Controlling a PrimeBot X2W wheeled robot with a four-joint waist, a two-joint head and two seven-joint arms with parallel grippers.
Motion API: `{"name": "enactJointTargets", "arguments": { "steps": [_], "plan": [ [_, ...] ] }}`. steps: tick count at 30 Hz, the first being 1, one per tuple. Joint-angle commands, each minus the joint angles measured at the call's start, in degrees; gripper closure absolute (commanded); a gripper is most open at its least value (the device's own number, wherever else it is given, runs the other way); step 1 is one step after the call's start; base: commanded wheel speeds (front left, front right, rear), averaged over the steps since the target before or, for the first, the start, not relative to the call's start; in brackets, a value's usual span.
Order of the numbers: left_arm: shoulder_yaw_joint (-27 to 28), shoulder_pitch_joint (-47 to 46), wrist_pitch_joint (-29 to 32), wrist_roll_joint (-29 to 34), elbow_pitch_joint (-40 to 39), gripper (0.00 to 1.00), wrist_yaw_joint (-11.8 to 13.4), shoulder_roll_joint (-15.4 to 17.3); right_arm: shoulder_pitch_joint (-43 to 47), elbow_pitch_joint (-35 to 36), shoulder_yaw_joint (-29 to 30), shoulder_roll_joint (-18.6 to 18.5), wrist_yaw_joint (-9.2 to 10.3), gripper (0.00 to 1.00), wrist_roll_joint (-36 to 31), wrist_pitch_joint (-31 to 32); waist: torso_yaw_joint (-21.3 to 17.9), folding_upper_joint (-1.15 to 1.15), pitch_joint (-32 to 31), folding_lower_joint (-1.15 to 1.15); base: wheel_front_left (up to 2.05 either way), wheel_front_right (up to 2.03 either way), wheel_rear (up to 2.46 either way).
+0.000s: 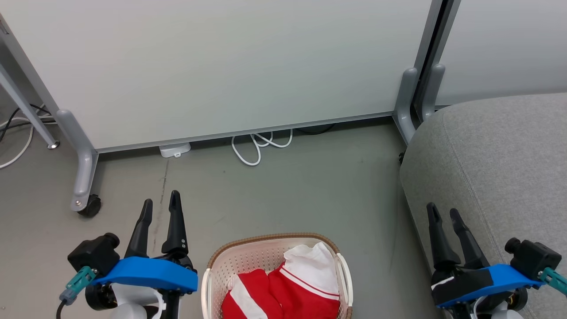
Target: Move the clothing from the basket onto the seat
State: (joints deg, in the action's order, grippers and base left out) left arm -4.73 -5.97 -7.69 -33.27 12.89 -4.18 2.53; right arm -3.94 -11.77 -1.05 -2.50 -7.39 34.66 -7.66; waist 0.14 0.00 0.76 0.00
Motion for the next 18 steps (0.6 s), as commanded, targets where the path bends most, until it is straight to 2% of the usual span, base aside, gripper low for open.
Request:
{"name": "enactJointTargets", "arguments": {
  "steps": [1,18],
  "plan": [
    [-0.5,-1.3,-0.6,2.0,-0.2,0.00,-0.4,0.4,-1.1,0.4,-0.2,-0.4,-0.10,0.00,-1.8,-0.6,0.0,0.00,0.0,0.00,0.00,0.00,0.00],
    [-2.0,-1.5,-3.0,12.3,1.5,0.00,-0.5,0.4,-0.8,-0.4,-1.2,-0.5,-0.12,0.00,-11.7,-3.0,-0.1,0.00,0.1,0.00,0.00,0.00,0.00]
  ]
}}
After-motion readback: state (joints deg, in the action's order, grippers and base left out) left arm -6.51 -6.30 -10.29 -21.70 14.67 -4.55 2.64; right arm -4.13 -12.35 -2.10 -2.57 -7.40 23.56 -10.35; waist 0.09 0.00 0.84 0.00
